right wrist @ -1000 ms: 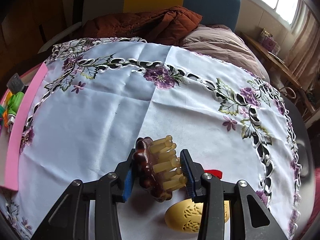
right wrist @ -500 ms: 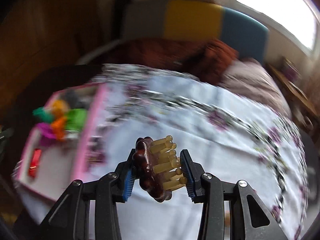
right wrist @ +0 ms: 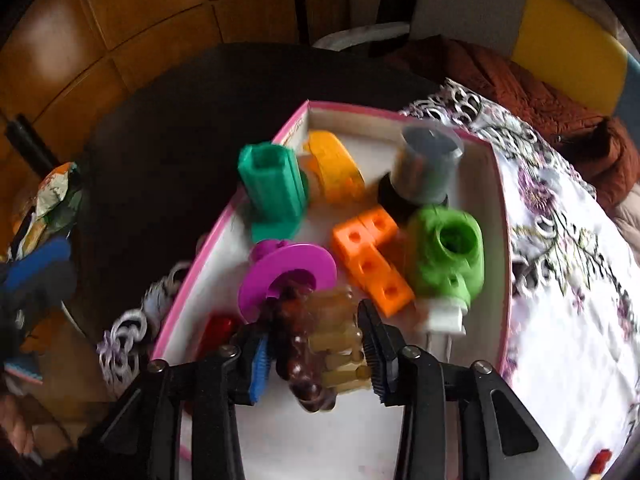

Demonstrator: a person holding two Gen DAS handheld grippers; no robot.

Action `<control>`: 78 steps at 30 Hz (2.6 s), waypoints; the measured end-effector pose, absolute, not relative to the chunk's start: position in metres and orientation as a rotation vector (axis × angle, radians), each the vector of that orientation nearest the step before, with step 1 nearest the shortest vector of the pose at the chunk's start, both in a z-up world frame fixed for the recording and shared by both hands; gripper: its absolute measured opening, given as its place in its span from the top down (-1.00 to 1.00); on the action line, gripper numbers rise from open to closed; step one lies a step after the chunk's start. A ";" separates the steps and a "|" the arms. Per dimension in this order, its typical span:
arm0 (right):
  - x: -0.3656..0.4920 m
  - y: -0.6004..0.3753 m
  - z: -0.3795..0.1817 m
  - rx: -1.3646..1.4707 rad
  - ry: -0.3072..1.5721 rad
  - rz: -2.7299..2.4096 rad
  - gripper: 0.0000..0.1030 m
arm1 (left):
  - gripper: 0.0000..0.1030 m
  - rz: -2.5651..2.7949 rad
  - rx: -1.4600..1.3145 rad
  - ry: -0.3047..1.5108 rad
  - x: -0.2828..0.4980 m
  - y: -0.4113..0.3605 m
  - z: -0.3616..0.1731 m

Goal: Organize rigid objects
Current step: 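Carry the brown comb brush into the tray and open the right tool, then move both tools back toward the red puzzle piece and yellow soap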

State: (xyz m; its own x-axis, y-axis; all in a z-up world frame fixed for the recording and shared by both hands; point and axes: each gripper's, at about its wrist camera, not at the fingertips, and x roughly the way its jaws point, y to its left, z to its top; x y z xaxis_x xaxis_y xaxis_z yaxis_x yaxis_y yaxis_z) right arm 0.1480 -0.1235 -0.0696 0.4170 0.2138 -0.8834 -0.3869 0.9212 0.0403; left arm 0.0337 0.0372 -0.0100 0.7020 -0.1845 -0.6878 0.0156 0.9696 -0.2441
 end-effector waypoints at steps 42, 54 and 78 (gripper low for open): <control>0.062 -0.395 0.006 -0.011 0.819 -0.245 -0.69 | 0.14 -0.294 0.039 0.772 0.009 -0.066 0.006; -0.017 -0.571 -0.014 0.621 0.644 -0.775 -0.72 | 0.14 -0.541 0.148 0.806 0.011 -0.167 -0.001; -0.037 -0.596 -0.033 0.867 0.619 -0.755 -0.78 | -0.24 -1.073 0.427 0.918 0.023 -0.406 -0.064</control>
